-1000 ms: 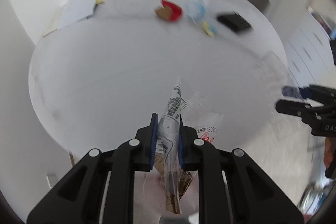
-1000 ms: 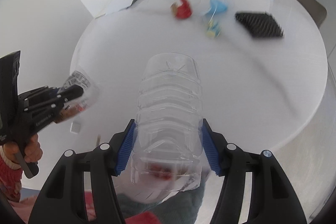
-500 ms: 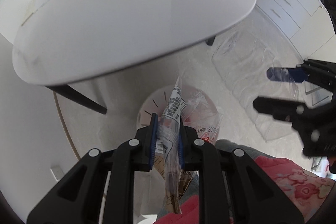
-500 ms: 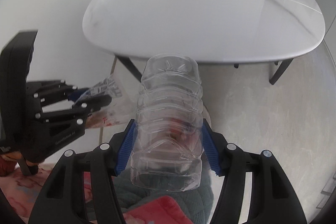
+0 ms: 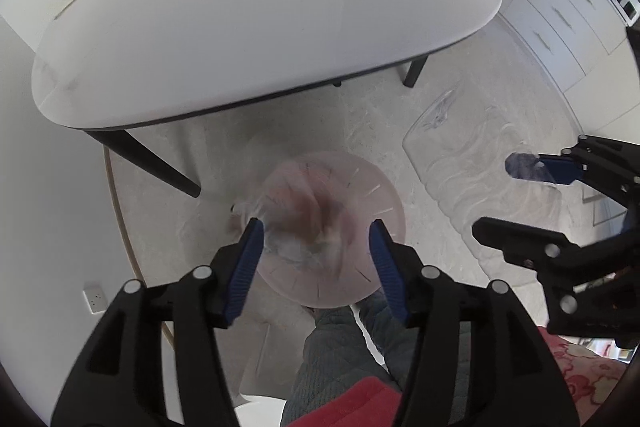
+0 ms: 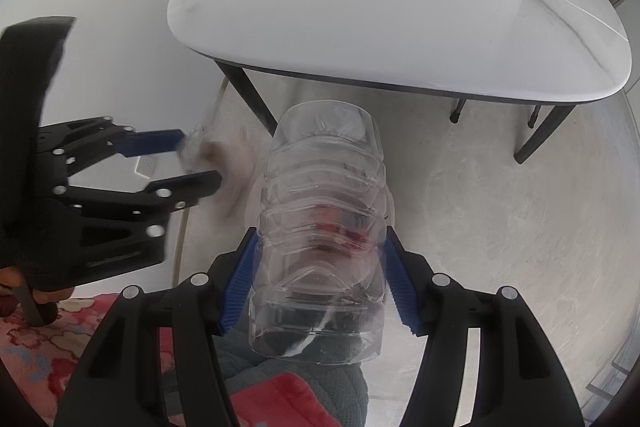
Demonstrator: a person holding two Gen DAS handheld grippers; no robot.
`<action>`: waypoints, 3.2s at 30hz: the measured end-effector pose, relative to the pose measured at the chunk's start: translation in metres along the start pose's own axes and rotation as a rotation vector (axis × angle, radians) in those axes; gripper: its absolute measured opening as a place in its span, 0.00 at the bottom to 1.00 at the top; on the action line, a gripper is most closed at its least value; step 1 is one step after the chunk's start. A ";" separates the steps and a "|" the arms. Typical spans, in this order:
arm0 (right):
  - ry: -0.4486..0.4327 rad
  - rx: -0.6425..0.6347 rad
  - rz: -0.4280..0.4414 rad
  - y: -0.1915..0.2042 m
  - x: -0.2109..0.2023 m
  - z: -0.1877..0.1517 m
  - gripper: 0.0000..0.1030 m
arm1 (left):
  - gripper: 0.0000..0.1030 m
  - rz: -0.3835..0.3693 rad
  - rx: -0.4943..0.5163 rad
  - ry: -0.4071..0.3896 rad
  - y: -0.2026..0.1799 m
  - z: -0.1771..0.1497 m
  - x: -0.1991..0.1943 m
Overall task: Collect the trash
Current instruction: 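Release the snack bag and bottle into the pink bin with both tools, then move both open tools back over the table toward the remaining trash, then grasp the brown cardboard piece with the left tool while the right tool grasps the blue mask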
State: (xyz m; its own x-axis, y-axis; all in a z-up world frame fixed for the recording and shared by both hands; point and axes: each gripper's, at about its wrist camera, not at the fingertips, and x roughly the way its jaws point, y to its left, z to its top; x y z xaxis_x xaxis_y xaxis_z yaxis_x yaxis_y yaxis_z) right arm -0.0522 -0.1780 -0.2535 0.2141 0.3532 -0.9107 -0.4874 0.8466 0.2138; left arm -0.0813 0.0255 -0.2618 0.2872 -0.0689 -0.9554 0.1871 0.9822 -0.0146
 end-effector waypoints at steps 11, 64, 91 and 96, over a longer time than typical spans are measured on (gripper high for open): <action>-0.006 -0.017 0.006 -0.001 -0.003 -0.006 0.59 | 0.67 0.026 -0.073 -0.081 0.009 0.009 -0.035; -0.314 0.063 -0.393 0.001 -0.132 0.140 0.97 | 0.92 0.094 -0.123 -0.339 0.095 0.118 -0.124; -0.227 0.030 -0.103 -0.287 -0.016 0.408 0.97 | 0.92 0.114 -0.610 -0.152 0.081 0.488 0.109; -0.196 0.045 -0.083 -0.309 0.017 0.457 0.97 | 0.92 0.104 -0.718 -0.094 0.100 0.509 0.147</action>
State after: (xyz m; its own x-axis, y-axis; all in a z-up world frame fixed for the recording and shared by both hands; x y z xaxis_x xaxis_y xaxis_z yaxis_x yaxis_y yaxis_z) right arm 0.4891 -0.2512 -0.1736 0.4149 0.3483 -0.8406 -0.4236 0.8916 0.1604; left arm 0.4581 0.0245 -0.2535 0.3552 0.0477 -0.9336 -0.4981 0.8548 -0.1459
